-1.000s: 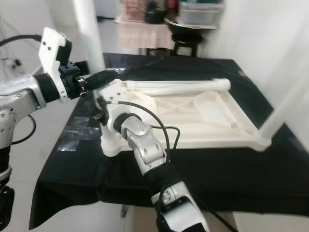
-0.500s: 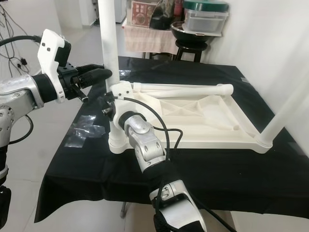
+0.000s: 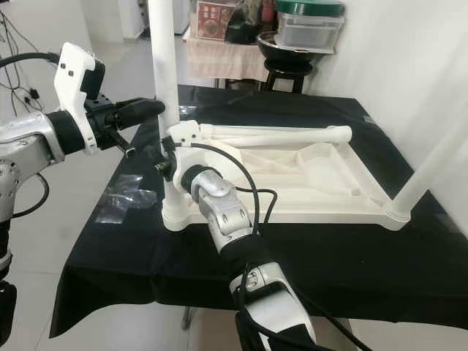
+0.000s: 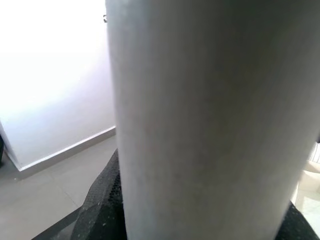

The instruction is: Building children table

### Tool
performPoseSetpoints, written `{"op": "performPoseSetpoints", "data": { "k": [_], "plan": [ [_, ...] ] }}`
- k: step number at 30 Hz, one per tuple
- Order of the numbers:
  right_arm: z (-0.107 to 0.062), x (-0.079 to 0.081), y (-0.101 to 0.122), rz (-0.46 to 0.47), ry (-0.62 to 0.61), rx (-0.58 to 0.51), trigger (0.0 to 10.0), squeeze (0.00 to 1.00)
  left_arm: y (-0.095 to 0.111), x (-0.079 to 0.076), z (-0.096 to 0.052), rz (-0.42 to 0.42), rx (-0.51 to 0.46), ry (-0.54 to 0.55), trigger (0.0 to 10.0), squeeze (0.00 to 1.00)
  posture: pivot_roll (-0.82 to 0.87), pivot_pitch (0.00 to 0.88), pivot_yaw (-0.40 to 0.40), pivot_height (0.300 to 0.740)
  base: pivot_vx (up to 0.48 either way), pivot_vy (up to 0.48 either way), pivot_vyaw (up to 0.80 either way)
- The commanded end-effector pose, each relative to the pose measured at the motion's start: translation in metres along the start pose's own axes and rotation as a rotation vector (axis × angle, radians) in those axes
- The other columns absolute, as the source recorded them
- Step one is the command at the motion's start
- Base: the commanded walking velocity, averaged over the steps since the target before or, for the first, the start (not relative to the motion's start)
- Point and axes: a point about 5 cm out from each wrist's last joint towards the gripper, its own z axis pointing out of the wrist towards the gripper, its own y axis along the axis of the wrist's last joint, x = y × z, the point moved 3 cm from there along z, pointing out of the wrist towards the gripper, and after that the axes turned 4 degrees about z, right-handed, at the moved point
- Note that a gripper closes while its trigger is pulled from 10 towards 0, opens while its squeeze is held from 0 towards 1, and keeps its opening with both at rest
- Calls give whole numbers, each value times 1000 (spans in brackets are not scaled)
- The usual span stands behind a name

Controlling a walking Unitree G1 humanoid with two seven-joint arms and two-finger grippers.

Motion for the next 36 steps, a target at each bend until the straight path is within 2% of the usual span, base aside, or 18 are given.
{"op": "performPoseSetpoints", "data": {
  "k": [1, 2, 3, 4, 5, 10, 15, 17, 18, 20, 21, 23, 24, 25, 27, 28, 30, 36],
  "plan": [
    [-2, 0, -6, -17, -1, 27, 10000, 0, 16, -9, 2, 15, -58, -46, 0, 0, 58, 21, -75, 740, 0, 0, 0],
    [-3, 2, -7, 5, 3, 21, 10000, 1000, 20, -14, 0, 15, -73, -74, 3373, 0, 59, 22, -74, 740, 0, 0, 0],
    [-3, 2, -7, 5, 3, 21, 10000, 1000, 20, -14, 0, 15, -73, -74, 3373, 0, 59, 22, -74, 740, 0, 0, 0],
    [-4, 3, -7, 16, 7, 14, 10000, 1000, 21, -16, -1, 17, -76, -89, 7451, 0, 60, 23, -72, 740, 0, 0, 0],
    [-4, 5, -7, 31, 18, 5, 10000, 1000, 23, -21, -2, 16, -84, -118, 10000, 0, 60, 23, -72, 740, 0, 0, 0],
    [-5, 6, -9, 49, 63, -4, 10000, 1000, 24, -39, -10, 9, -103, -242, 10000, 0, 60, 25, -72, 740, 0, 0, 0],
    [-4, 5, -9, 39, 98, -2, 10000, 1000, 24, -46, -15, 8, -113, -290, 10000, 0, 59, 26, -74, 740, 0, 0, 0],
    [-4, 7, -6, 39, 174, -2, 10000, 1000, 27, -50, -20, 11, -137, -312, 10000, 0, 64, 27, -76, 740, 0, 0, 0],
    [-4, 7, -4, 29, 212, 0, 10000, 824, 32, -50, -23, 5, -167, -320, 10000, 0, 64, 28, -77, 740, 0, 0, 0],
    [-4, 7, -3, 22, 236, 2, 10000, 824, 35, -51, -26, 0, -187, -326, 10000, 0, 65, 28, -78, 740, 0, 0, 0],
    [-5, 7, -1, 15, 261, 3, 10000, 67, 41, -51, -29, -2, -218, -338, 10000, 0, 68, 29, -79, 740, 0, 0, 0],
    [-5, 6, -1, 10, 274, 4, 10000, 67, 45, -51, -32, -2, -237, -347, 10000, 0, 68, 29, -79, 740, 0, 0, 0],
    [-6, 4, 1, 11, 288, 4, 10000, 0, 59, -50, -36, -10, -294, -367, 10000, 0, 73, 33, -78, 740, 0, 0, 0],
    [-6, 4, 1, 11, 288, 4, 10000, 0, 59, -50, -36, -10, -294, -367, 10000, 0, 73, 33, -78, 740, 0, 0, 0],
    [-9, -5, 4, -7, 319, 17, 10000, 0, 93, -44, -45, -11, -427, -392, 10000, 0, 74, 36, -78, 740, 0, 0, 0],
    [-9, -5, 4, -7, 319, 17, 10000, 0, 93, -44, -45, -11, -427, -392, 10000, 0, 74, 36, -78, 740, 0, 0, 0],
    [-14, -18, 7, -12, 335, 25, 10000, 0, 132, -42, -54, -13, -560, -451, 10000, 0, 73, 50, -70, 740, 0, 0, 0],
    [-20, -28, 10, -15, 351, 29, 10000, 0, 161, -44, -55, -41, -671, -507, 10000, 0, 67, 65, -63, 740, 0, 0, 0]
  ]
}}
